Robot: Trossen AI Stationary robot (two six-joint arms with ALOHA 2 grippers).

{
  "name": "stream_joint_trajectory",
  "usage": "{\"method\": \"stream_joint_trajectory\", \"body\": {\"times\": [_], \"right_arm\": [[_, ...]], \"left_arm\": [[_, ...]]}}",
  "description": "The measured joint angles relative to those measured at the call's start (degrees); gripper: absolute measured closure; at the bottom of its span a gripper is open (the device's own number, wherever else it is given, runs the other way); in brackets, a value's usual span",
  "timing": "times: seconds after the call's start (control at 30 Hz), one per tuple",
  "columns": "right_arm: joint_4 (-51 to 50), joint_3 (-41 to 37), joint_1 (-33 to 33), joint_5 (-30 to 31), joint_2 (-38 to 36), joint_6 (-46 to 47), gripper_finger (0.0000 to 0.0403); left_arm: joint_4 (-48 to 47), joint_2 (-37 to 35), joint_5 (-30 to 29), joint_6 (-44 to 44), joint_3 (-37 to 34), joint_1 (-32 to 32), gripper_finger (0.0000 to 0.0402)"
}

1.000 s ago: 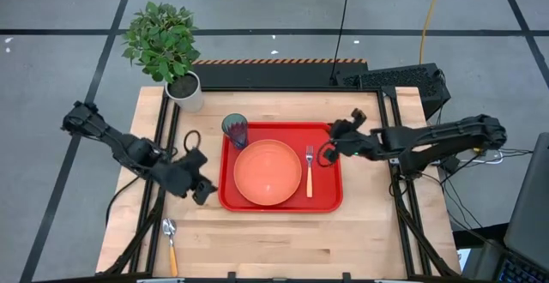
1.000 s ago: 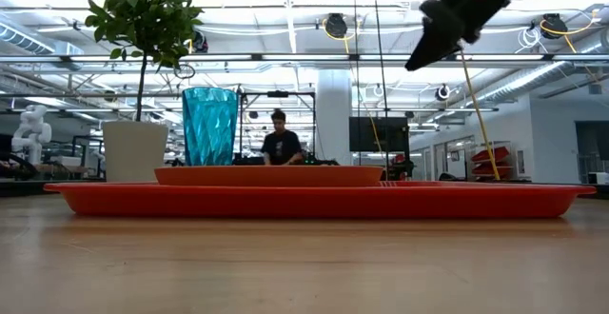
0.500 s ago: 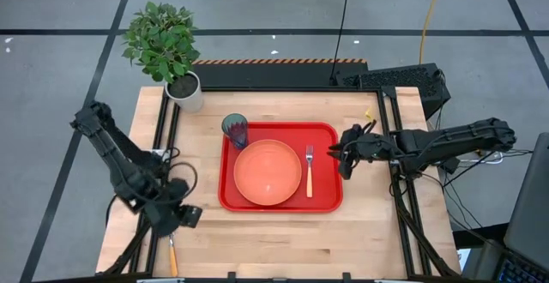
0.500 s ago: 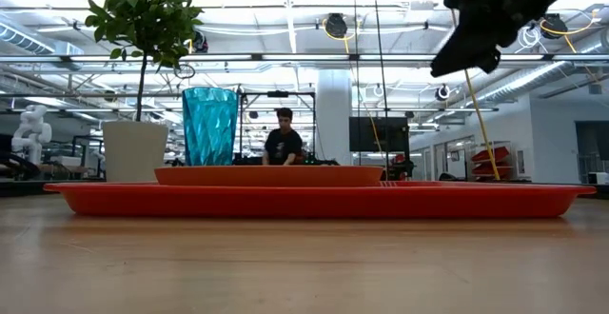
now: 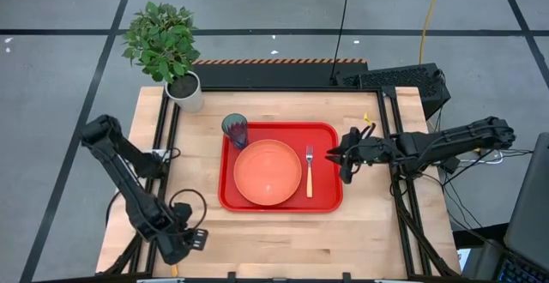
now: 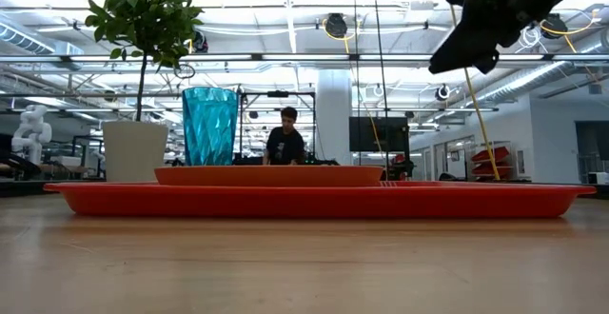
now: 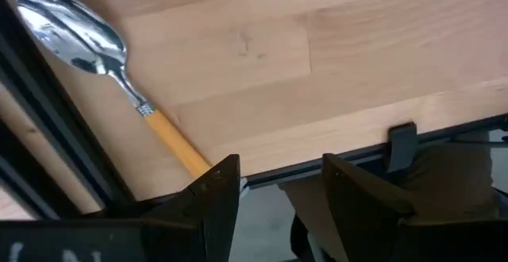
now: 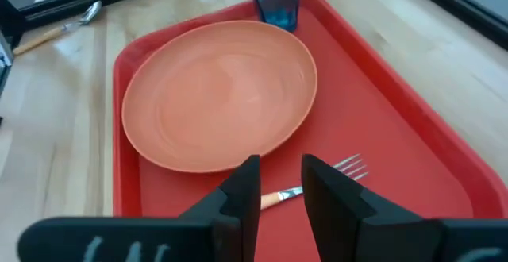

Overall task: Pick and place plate/cup/fork/spoon on tray
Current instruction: Put the orange spoon on the red serving tray to the right of the yellow fork

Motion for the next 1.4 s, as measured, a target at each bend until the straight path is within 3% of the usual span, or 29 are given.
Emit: {"method": "stream_joint_trajectory", "body": {"times": [0.13, 0.33, 0.5, 0.73, 0.97, 1.4], "right_arm": [[-0.1, 0.0, 0.0, 0.0, -1.1, -0.6, 0.0316], [0.2, 0.0, 0.0, 0.4, -3.3, -1.7, 0.0316], [0.2, 0.0, 0.0, 1.1, -3.6, -1.9, 0.0316], [3.2, 0.0, 0.0, 1.6, -3.6, -3.3, 0.0316], [6.2, 0.0, 0.0, 1.6, -3.6, -4.5, 0.0316], [5.9, 0.0, 0.0, 1.7, -3.6, -4.8, 0.0316]], "left_arm": [[0.8, 1.7, 0.3, -1.1, 0.0, -1.2, 0.022], [-1.4, 6.5, 9.2, -2.1, 0.0, -3.5, 0.022], [-1.6, 8.6, 9.3, -2.8, 0.0, -4.5, 0.022], [-1.5, 11.8, 11.8, -2.5, 0.0, -4.5, 0.022], [-4.1, 15.4, 20.8, -2.5, 0.0, -4.2, 0.022], [-5.9, 20.9, 25.6, 0.7, 0.0, -2.3, 0.022]]}}
